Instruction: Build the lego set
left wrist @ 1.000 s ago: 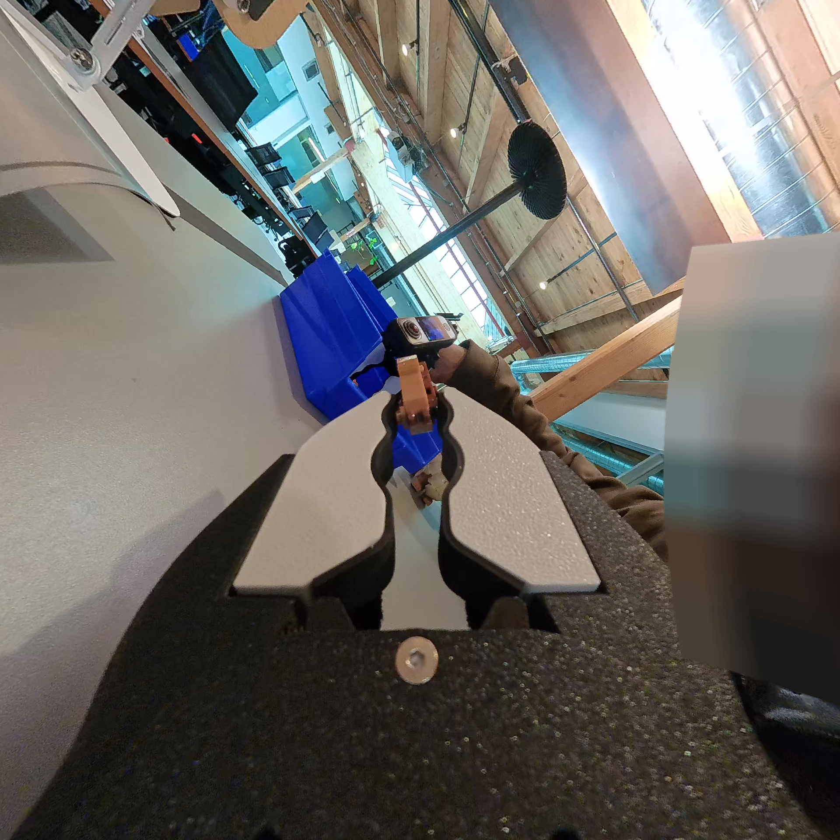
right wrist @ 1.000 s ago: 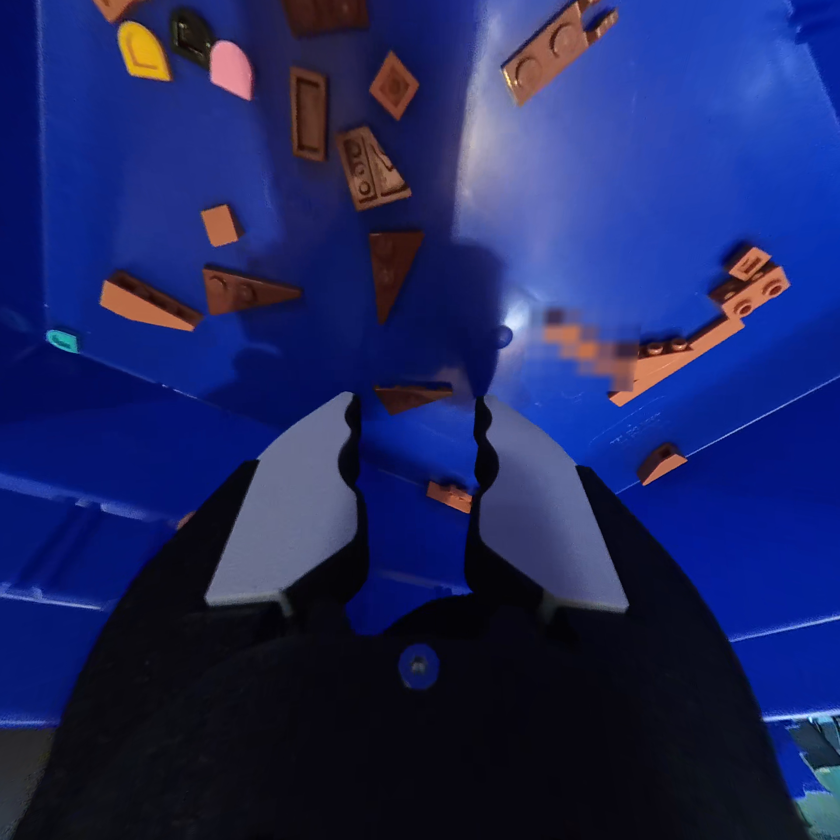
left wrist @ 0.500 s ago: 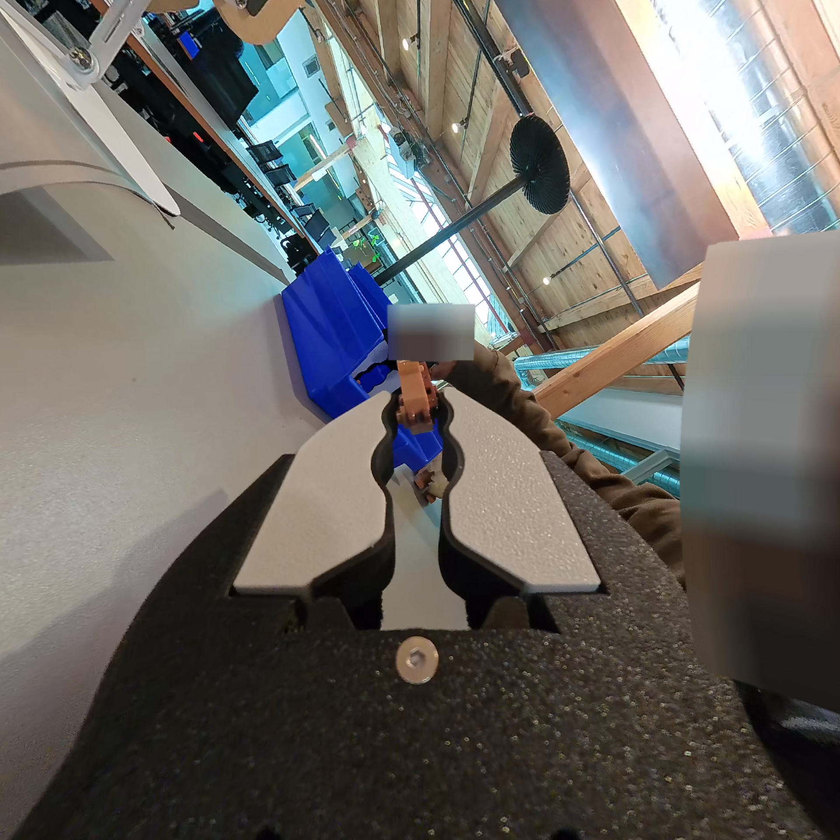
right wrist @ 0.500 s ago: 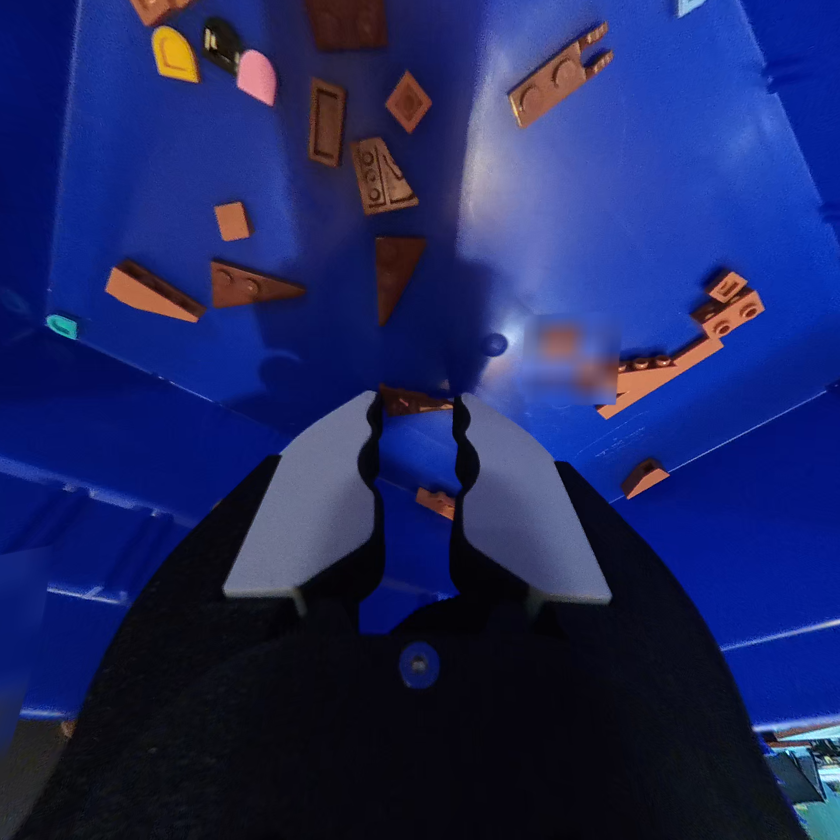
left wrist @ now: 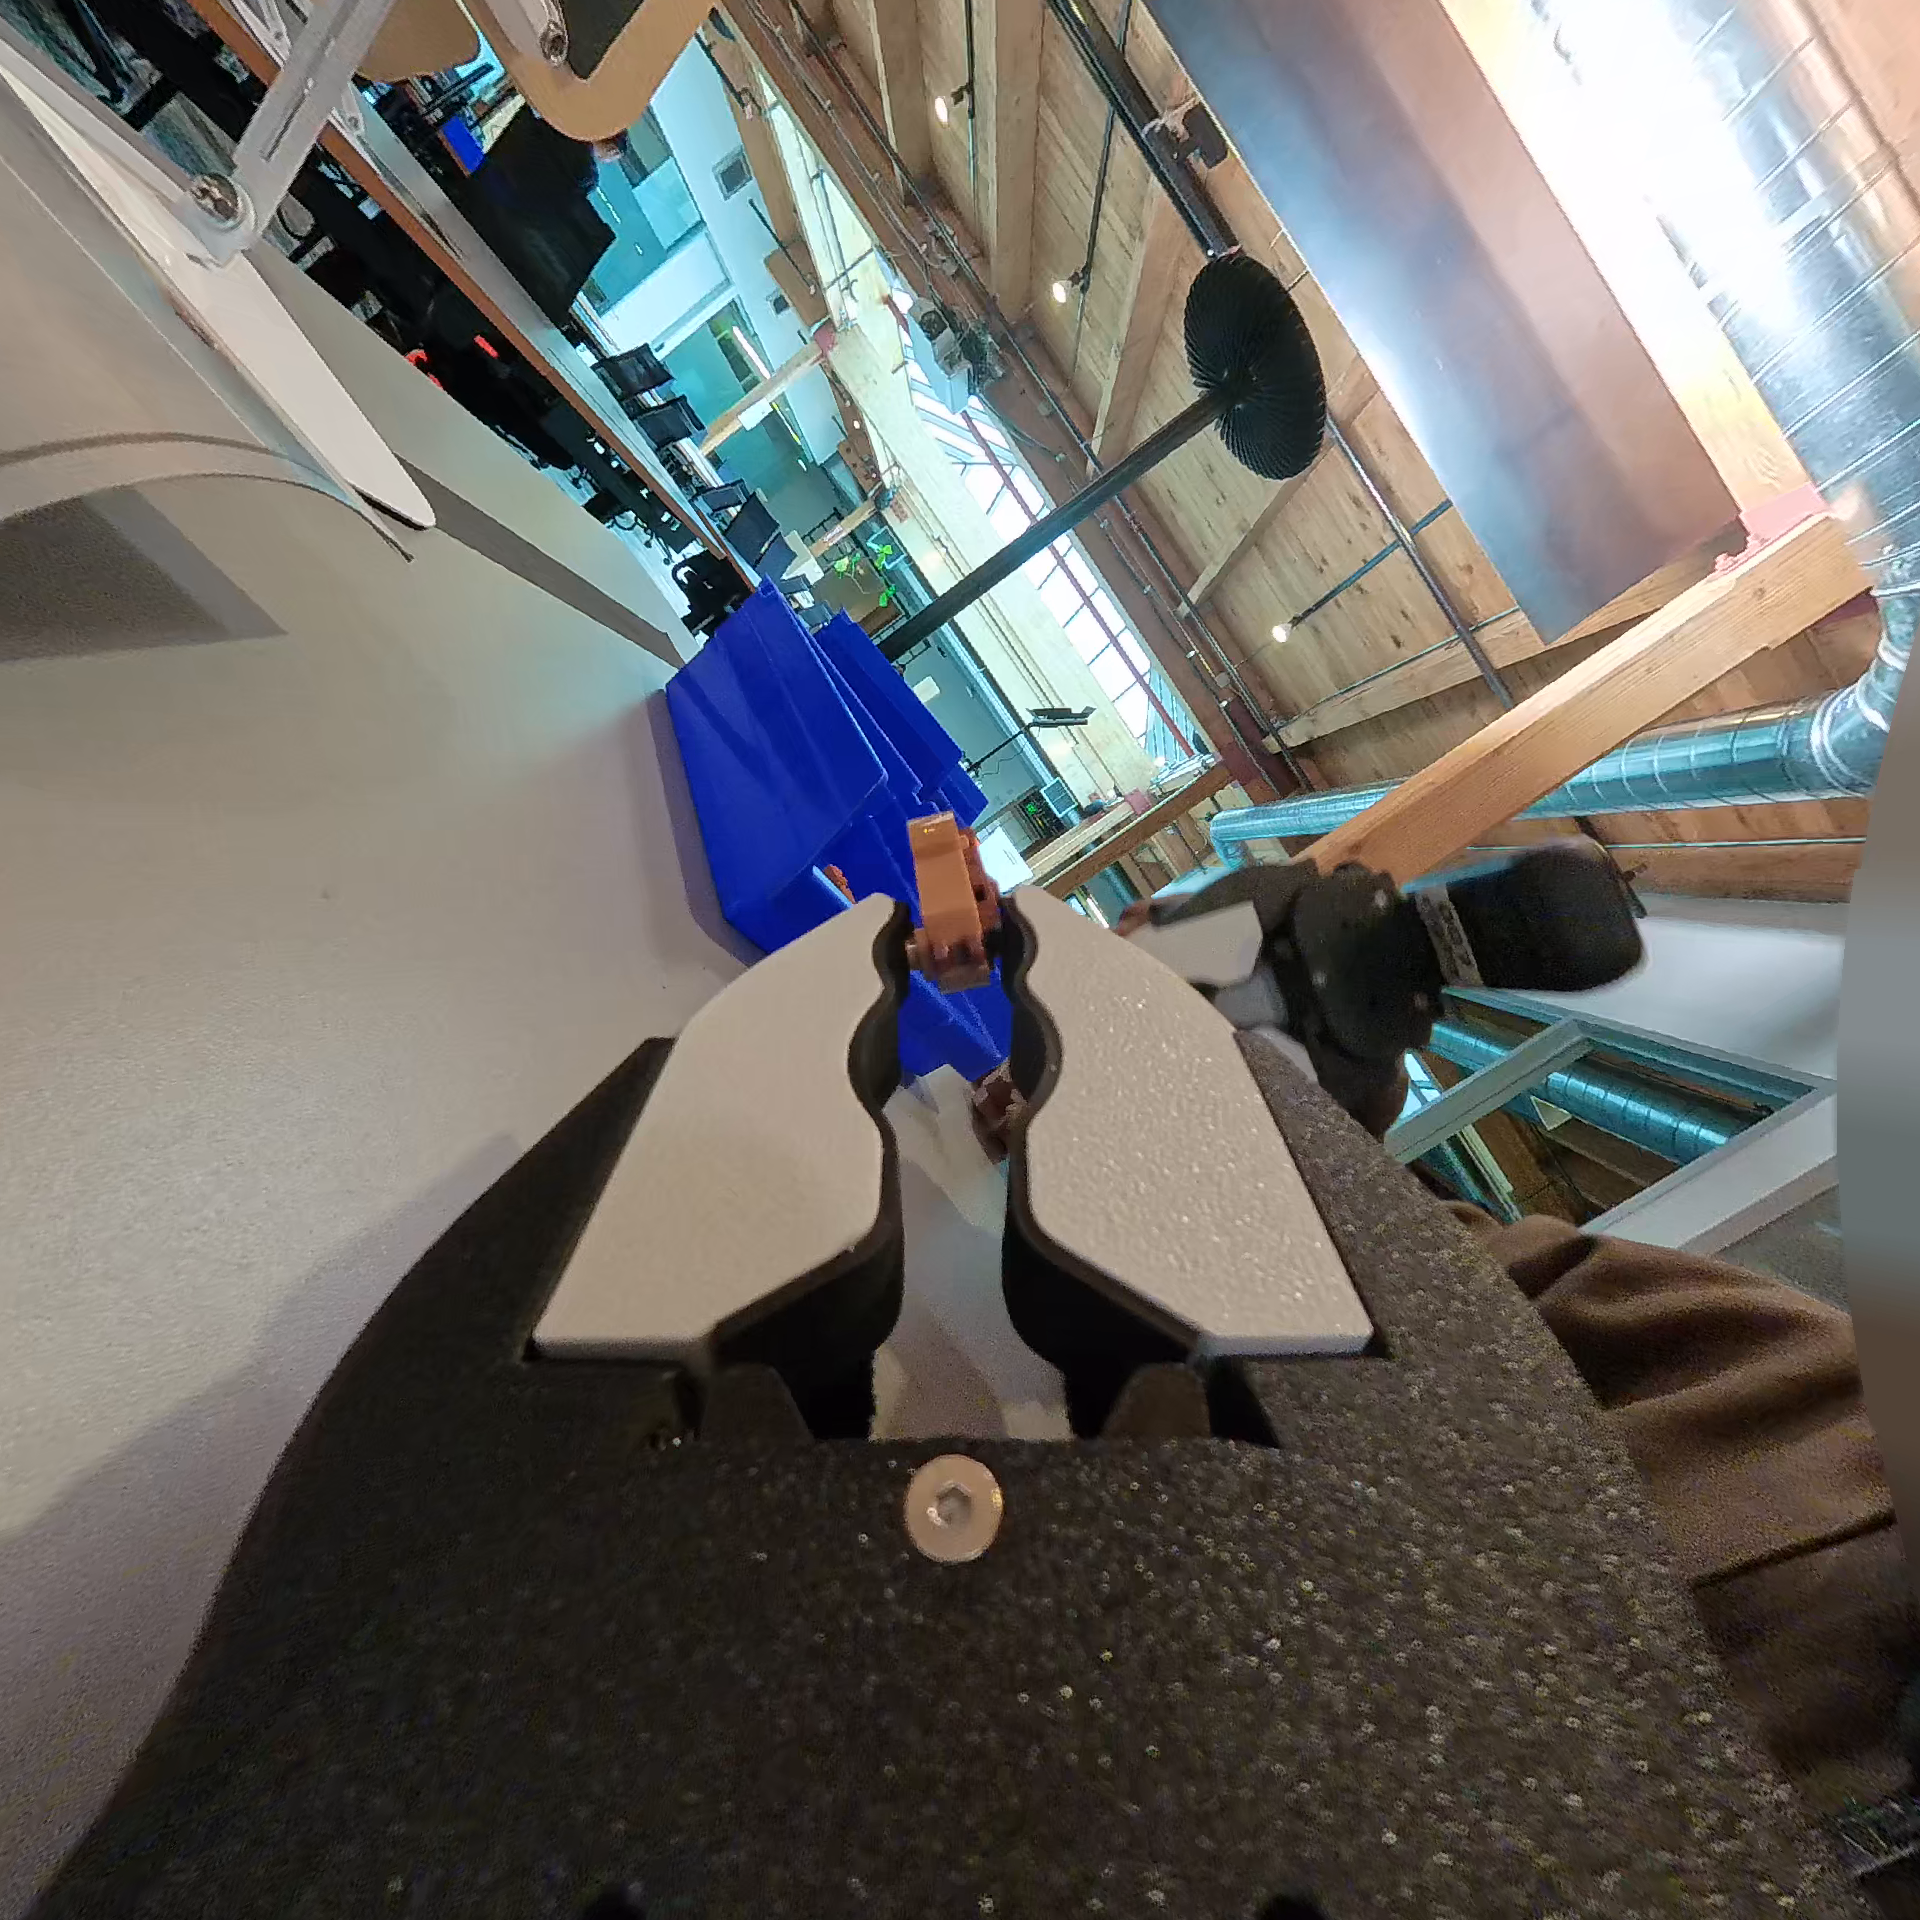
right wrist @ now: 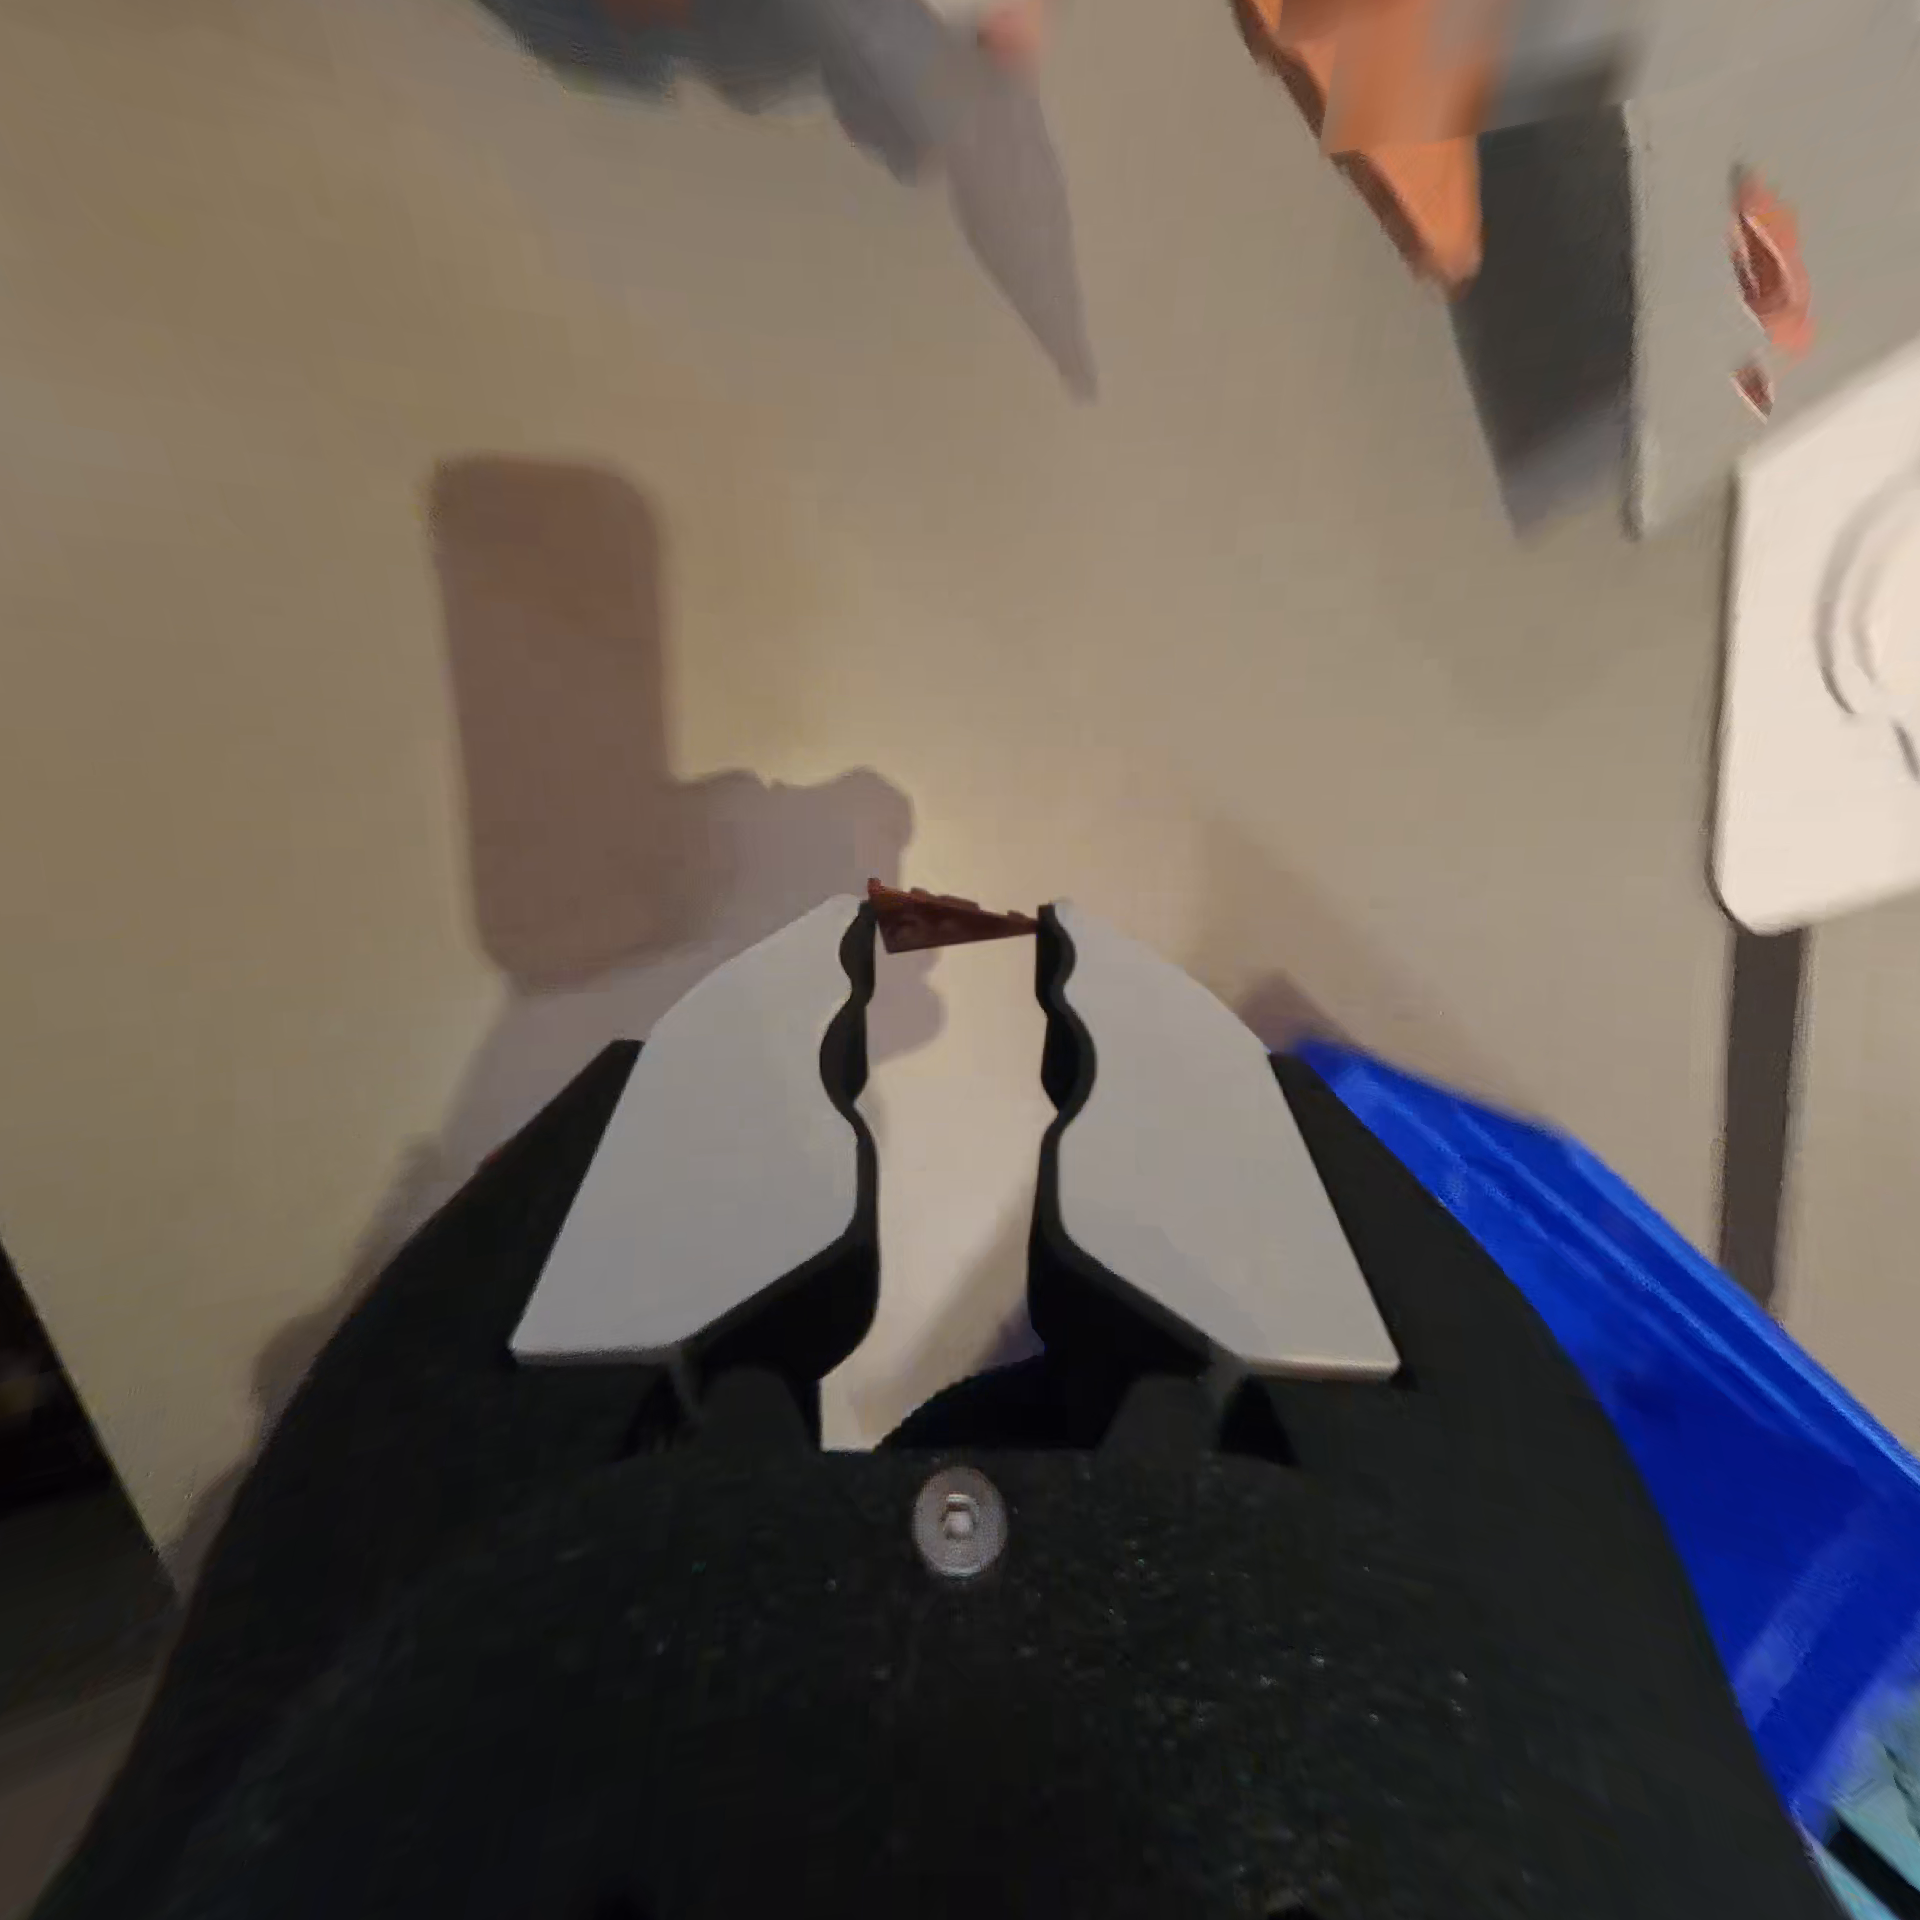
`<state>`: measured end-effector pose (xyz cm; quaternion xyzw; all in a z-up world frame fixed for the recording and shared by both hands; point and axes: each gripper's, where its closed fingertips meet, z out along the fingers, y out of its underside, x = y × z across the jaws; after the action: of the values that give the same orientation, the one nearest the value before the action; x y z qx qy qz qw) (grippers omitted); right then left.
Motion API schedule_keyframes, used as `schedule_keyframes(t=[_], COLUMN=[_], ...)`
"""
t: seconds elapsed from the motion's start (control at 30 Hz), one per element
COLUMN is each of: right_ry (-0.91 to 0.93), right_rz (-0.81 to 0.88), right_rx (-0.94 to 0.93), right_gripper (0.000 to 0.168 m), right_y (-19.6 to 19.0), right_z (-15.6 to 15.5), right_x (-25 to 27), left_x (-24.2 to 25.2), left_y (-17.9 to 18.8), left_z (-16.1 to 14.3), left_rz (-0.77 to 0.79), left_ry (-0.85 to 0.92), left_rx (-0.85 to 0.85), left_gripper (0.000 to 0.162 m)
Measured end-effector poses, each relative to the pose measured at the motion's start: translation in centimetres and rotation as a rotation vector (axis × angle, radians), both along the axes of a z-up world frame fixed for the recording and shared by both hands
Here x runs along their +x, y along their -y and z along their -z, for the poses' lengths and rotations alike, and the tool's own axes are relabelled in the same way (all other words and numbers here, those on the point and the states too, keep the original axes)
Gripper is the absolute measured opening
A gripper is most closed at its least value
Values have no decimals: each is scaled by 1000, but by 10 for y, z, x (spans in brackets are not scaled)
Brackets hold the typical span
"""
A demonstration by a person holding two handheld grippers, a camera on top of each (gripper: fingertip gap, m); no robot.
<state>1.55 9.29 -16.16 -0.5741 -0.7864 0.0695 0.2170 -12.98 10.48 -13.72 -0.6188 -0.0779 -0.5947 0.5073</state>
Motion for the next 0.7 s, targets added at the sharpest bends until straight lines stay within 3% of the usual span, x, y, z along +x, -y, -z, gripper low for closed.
schedule_keyframes(t=[0.07,0.23,0.47,0.53,0.7], right_ry=[-43,-89,-158,-196,-287], right_rz=[5,142,181,121,-62], right_rx=[-93,-268,-349,-358,-302], right_gripper=[29,29,31,42,48], right_y=[20,12,2,2,-7], right_z=[25,70,81,79,67], right_x=[-31,-75,-83,-81,-73], left_x=[1,-7,-12,-12,-11], left_y=[-1,-3,-5,-5,-5], left_z=[3,9,10,10,10], left_rz=[-4,-29,-21,-18,-4], left_ry=[-19,-33,4,11,34], left_rx=[-6,-30,-50,-51,-52], left_gripper=[16,16,16,16,16])
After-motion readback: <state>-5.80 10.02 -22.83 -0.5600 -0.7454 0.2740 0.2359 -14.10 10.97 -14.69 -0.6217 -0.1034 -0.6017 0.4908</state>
